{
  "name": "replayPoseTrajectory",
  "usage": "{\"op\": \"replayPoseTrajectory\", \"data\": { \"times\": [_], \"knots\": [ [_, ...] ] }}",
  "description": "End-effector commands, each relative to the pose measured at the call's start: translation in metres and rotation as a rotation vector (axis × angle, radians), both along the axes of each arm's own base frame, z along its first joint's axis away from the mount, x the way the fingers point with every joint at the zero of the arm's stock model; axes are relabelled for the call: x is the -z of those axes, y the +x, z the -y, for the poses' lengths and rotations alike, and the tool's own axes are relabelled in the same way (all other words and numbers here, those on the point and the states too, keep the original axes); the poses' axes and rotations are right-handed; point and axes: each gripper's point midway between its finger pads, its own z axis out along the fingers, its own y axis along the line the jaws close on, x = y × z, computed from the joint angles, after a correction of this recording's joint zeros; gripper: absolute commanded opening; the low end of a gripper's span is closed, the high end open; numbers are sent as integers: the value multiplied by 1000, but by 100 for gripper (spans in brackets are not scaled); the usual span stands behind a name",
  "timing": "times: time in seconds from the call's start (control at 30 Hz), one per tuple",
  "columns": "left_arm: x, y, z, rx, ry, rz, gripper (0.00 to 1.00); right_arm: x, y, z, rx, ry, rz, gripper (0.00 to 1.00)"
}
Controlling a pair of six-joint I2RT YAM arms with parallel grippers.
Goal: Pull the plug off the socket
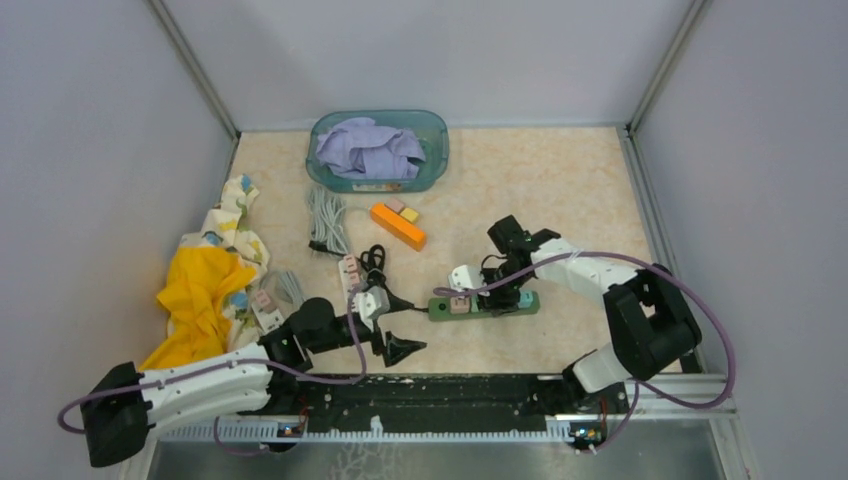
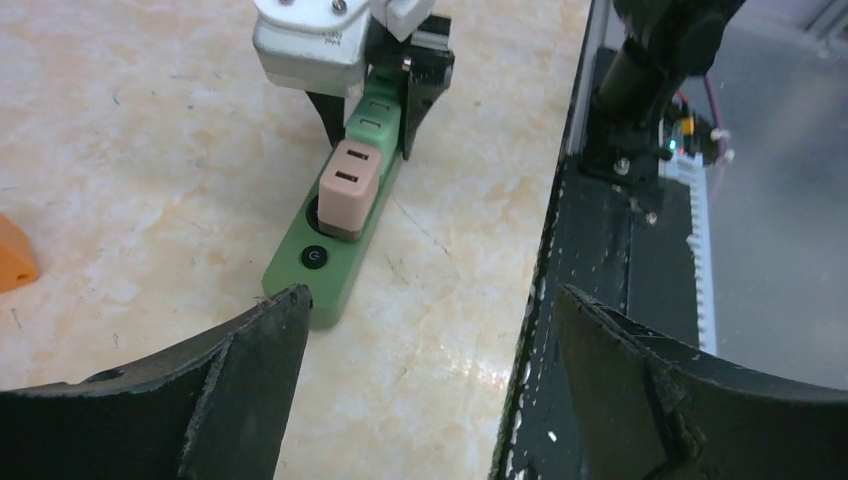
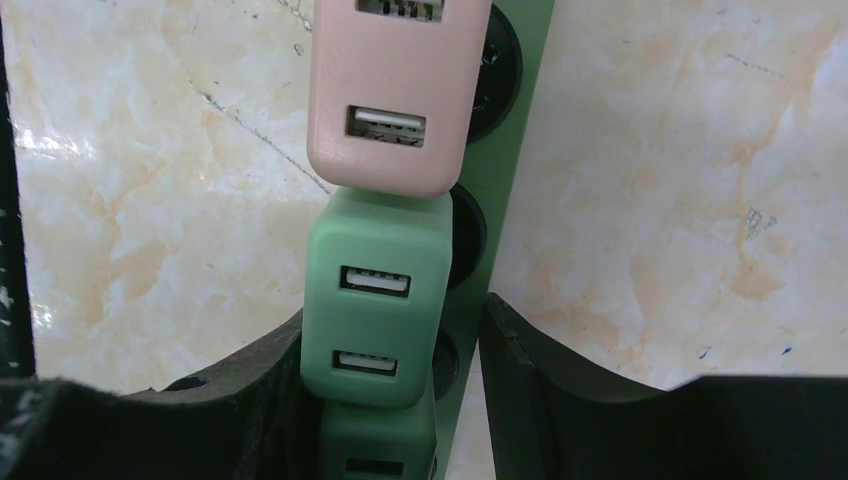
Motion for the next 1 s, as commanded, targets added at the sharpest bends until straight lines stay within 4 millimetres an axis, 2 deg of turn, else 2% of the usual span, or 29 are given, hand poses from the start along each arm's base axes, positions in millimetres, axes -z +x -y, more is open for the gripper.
{"op": "replayPoseTrajectory", "data": {
  "times": [0.0,0.2,0.33,0.37,0.47,0.63,0.8,0.97],
  "knots": [
    [0,0,12,47,31,151,96,-10,-5,-14,-249,35,29,27],
    [17,6,17,47,96,194,99,-9,3,-18,-247,32,64,30],
    [29,11,26,61,137,189,100,-32,11,-31,-112,109,25,59],
    [33,13,29,59,150,183,100,-42,13,-31,-73,150,12,72],
    [39,17,36,56,164,176,100,-75,16,-27,-25,275,9,85],
    [45,25,45,48,193,170,100,-107,0,-11,-16,355,26,88],
    [49,33,58,95,240,231,99,-142,-12,-15,22,583,-1,86],
    [68,48,65,168,326,250,90,-145,-26,-20,-4,691,-9,84]
  ]
}}
